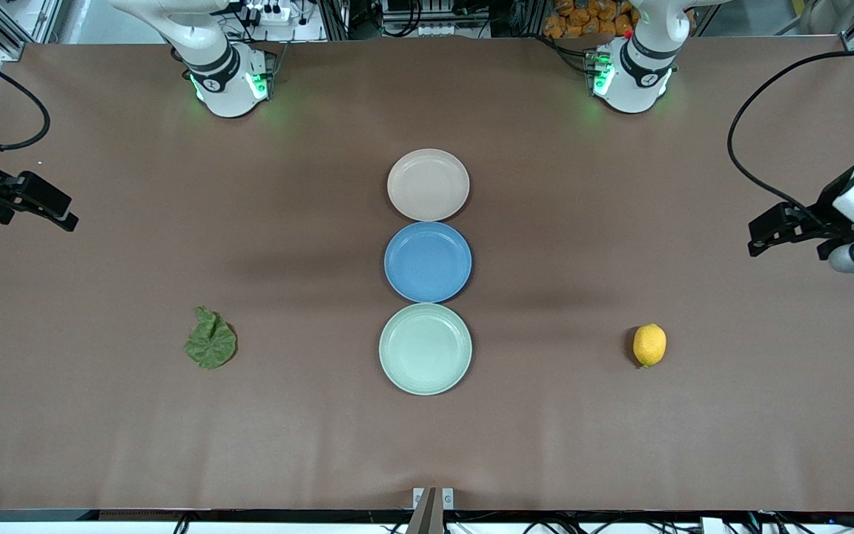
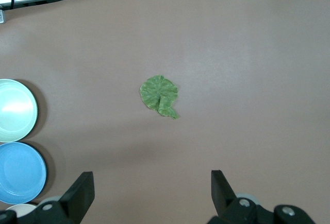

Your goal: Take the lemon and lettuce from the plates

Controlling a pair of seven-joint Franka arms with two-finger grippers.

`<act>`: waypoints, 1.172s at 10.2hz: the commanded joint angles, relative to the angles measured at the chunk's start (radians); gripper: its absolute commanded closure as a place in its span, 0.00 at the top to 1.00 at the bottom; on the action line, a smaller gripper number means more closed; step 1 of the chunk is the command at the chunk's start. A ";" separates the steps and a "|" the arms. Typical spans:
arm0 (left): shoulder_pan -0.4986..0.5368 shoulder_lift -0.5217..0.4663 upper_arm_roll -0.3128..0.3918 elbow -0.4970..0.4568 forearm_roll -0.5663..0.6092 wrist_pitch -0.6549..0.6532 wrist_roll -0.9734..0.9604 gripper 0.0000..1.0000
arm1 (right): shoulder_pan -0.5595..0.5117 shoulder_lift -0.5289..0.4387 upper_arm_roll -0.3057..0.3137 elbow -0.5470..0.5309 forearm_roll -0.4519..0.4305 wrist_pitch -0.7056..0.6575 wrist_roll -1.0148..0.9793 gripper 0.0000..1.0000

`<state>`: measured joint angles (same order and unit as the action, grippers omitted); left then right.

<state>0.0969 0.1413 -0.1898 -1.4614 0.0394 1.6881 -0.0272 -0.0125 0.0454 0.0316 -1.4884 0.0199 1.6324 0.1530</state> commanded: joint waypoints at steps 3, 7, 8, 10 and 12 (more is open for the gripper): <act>0.010 -0.081 -0.005 -0.045 -0.027 -0.073 -0.003 1.00 | 0.008 0.005 -0.006 0.011 -0.014 -0.011 -0.048 1.00; 0.006 -0.117 -0.013 -0.076 -0.027 -0.073 0.010 1.00 | 0.017 0.004 -0.007 0.010 -0.017 -0.016 -0.044 1.00; 0.004 -0.111 -0.011 -0.068 -0.027 -0.071 0.009 1.00 | 0.017 0.004 -0.009 0.008 -0.017 -0.016 -0.046 1.00; 0.003 -0.109 -0.011 -0.065 -0.024 -0.071 0.000 1.00 | 0.017 0.004 -0.009 0.008 -0.017 -0.017 -0.046 1.00; 0.004 -0.109 -0.011 -0.062 -0.026 -0.071 0.003 1.00 | 0.017 0.004 -0.010 0.008 -0.017 -0.019 -0.043 1.00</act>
<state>0.0968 0.0486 -0.2013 -1.5149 0.0379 1.6195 -0.0272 -0.0070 0.0468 0.0314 -1.4879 0.0178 1.6238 0.1106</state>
